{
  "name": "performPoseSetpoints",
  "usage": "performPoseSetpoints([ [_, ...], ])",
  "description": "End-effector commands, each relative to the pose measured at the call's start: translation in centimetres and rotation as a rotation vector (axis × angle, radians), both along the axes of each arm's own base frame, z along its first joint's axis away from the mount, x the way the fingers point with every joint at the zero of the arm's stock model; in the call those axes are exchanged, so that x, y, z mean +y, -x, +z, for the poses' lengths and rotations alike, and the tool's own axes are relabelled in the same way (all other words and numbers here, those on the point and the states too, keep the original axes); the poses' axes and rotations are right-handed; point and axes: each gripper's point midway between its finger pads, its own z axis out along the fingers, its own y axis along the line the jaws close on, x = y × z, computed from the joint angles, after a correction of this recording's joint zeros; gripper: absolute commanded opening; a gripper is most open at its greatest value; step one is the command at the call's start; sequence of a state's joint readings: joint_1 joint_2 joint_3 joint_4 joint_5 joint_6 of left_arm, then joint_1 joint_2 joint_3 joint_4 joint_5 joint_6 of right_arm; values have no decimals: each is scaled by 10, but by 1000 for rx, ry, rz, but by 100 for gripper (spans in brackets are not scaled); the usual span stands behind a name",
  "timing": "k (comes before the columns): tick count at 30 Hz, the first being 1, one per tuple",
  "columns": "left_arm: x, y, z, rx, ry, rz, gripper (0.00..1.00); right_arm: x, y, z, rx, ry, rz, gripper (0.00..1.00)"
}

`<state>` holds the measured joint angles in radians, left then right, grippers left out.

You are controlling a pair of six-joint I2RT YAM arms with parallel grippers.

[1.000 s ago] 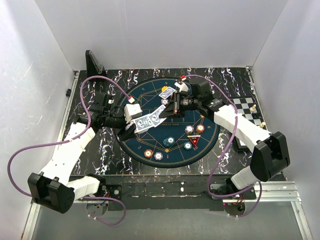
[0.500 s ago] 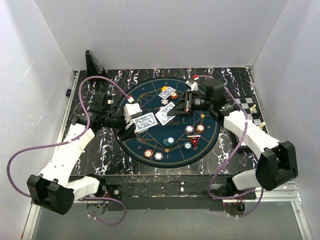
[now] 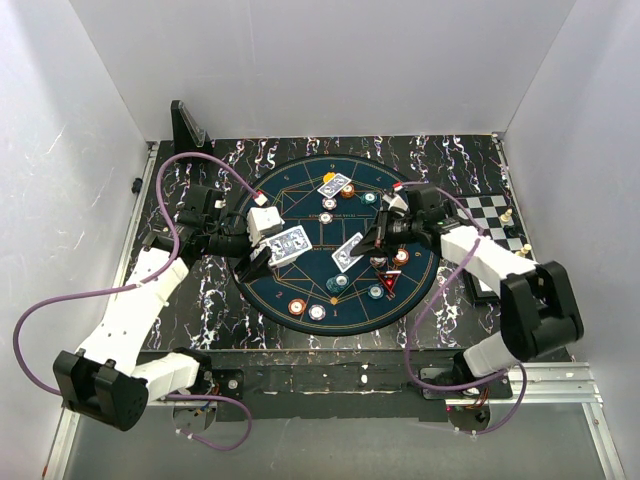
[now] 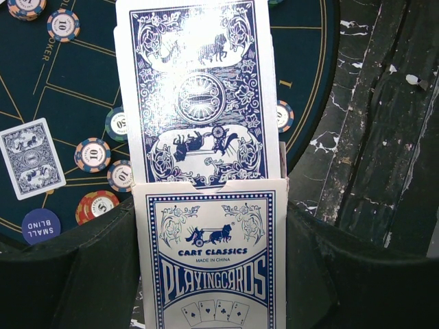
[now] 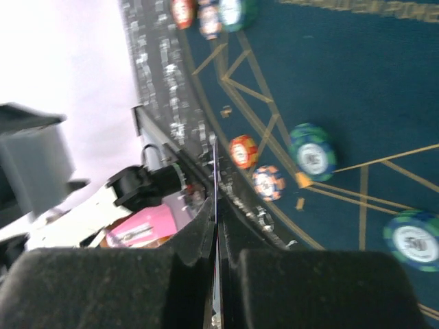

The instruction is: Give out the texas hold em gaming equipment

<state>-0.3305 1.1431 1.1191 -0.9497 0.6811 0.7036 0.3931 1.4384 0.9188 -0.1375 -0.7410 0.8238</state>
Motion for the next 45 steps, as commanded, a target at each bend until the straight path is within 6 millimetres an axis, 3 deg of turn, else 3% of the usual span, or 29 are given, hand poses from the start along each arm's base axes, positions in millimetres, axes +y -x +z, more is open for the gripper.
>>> performPoseSetpoints([
  [1,-4,8,16,-39,43,-31,5,-13,-19,-51,5,168,-61,5],
  [9,-3,7,16,-51,39,-29,5,-10,-52,-84,16,235,-117,4],
  [15,-3,7,17,-55,42,-29,5,-12,-57,-104,50,280,-133,5],
  [25,-3,9,16,-60,40,-38,6,-27,-49,-109,48,395,-148,42],
  [30,-2,7,18,-68,34,-32,6,-33,-47,-95,43,434,-151,52],
  [33,-1,9,17,-67,29,-37,6,-38,-41,-75,21,441,-161,55],
  [37,-1,7,20,-82,36,-30,6,-35,-23,-43,22,433,-146,61],
  [40,-2,9,17,-71,36,-38,6,-26,-10,-12,-40,388,-119,73],
  [42,-2,10,15,-63,32,-42,7,-20,-7,10,-73,340,-110,80],
  [45,-2,9,15,-64,35,-41,7,-10,-5,43,-127,292,-88,84],
])
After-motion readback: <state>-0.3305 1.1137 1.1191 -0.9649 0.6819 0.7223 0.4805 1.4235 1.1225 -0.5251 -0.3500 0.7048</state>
